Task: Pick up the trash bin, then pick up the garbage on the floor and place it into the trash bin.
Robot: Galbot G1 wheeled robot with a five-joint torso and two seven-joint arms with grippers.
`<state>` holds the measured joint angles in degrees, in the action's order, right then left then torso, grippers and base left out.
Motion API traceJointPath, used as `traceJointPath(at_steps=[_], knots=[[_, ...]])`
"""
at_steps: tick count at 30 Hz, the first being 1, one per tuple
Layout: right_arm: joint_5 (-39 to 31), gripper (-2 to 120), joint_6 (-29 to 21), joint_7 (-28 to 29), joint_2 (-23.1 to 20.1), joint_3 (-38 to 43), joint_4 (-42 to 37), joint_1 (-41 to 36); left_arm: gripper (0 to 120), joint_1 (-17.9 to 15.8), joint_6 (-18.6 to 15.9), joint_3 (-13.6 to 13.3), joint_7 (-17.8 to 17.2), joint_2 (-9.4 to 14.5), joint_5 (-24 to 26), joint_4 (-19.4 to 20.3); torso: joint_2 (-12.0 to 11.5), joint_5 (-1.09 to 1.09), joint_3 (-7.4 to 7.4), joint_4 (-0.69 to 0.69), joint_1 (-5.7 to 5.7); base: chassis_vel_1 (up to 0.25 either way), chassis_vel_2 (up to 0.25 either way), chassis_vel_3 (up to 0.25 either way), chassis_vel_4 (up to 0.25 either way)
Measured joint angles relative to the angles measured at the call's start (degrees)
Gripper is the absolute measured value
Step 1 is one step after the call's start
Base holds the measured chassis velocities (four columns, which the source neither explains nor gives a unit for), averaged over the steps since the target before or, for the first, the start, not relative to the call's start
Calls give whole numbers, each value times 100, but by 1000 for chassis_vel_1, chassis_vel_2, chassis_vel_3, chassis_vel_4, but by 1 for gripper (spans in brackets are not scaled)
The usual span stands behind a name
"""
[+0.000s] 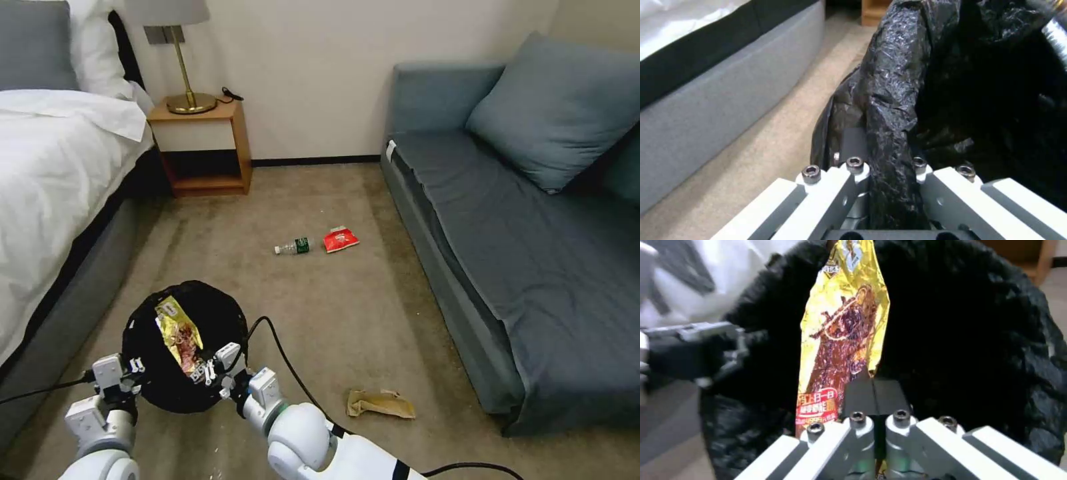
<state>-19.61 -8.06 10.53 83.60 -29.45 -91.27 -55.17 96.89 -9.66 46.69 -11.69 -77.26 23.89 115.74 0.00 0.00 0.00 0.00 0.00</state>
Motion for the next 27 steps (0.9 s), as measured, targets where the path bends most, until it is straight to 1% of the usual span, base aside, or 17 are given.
traceJointPath(at_steps=[1, 3, 4, 6, 7, 10, 12, 13, 14, 16, 17, 19, 20, 24, 25, 26, 27], knots=[[12, 7, -3, 16, -8, 1, 14, 0, 3, -4, 0, -6, 9, 2, 12, 0, 0, 0, 0, 0, 0, 0, 0, 0, 0], [25, 19, -7, 23, -15, 6, 34, 3, 3, -21, 0, -25, 12, 5, 18, -9, 0, 0, 0, 0, 0, 0, 0, 0, 0], [25, 19, -7, 23, -15, 6, 34, 3, 3, -21, 0, -25, 12, 5, 18, -9, 0, 0, 0, 0, 0, 0, 0, 0, 0], [64, 29, -6, 23, -15, 21, 59, 4, 3, -40, 0, -46, 12, 6, 19, -23, 0, 0, 0, 0, 0, 0, 0, 0, 0], [64, 29, -6, 23, -15, 21, 59, 4, 3, -40, 0, -46, 12, 6, 19, -23, 0, 0, 0, 0, 0, 0, 0, 0, 0], [158, 45, 26, 23, -63, 64, 62, -2, 3, -55, 0, -45, 9, 10, 19, -48, 0, 0, 0, 0, 0, 0, 0, 0, 0], [197, 47, 45, 23, -86, 76, 62, -4, 3, -56, 1, -38, 7, 13, 19, -58, 0, 0, 0, 0, 0, 0, 0, 0, 0], [266, 54, 96, 23, -123, 98, 68, -6, 3, -57, 5, -25, 3, 17, 19, -71, 0, 0, 0, 0, 0, 0, 0, 0, 0], [284, 54, 113, 23, -135, 107, 76, -6, 3, -57, 7, -19, 1, 19, 19, -76, 0, 0, 0, 0, 0, 0, 0, 0, 0], [330, 67, 180, 24, -257, 182, 102, -12, 3, -57, 23, 5, -10, 30, 19, -104, 0, 0, 0, 0, 0, 0, 0, 0, 0], [330, 67, 180, 24, -257, 182, 102, -12, 3, -57, 23, 5, -10, 30, 19, -104, 0, 0, 0, 0, 0, 0, 0, 0, 0], [332, 75, 230, 25, -395, 255, 62, -51, 3, -57, 29, 17, -15, 34, 21, -107, 0, 1, 0, 0, 0, 0, 0, 0, 0], [332, 75, 230, 25, -395, 255, 62, -51, 3, -57, 29, 17, -15, 34, 21, -107, 0, 1, 0, 0, 0, 0, 0, 0, 0], [299, 93, 245, 15, -651, 534, -226, -175, 3, -72, 39, 28, -20, 39, 31, -134, 0, 1, 0, 0, 0, 0, 0, 0, 0], [299, 93, 245, 15, -651, 534, -226, -175, 3, -72, 39, 28, -20, 39, 31, -134, 0, 1, 0, 0, 0, 0, 0, 0, 0], [277, 98, 206, -14, -747, 654, -321, -204, 3, -76, 42, 31, -22, 41, 33, -148, 0, 1, 0, 0, 0, 0, 0, 0, 0], [263, 99, 168, -41, -807, 710, -372, -217, 3, -77, 43, 32, -22, 43, 34, -153, 0, 1, 0, 0, 0, 0, 0, 0, 0]])
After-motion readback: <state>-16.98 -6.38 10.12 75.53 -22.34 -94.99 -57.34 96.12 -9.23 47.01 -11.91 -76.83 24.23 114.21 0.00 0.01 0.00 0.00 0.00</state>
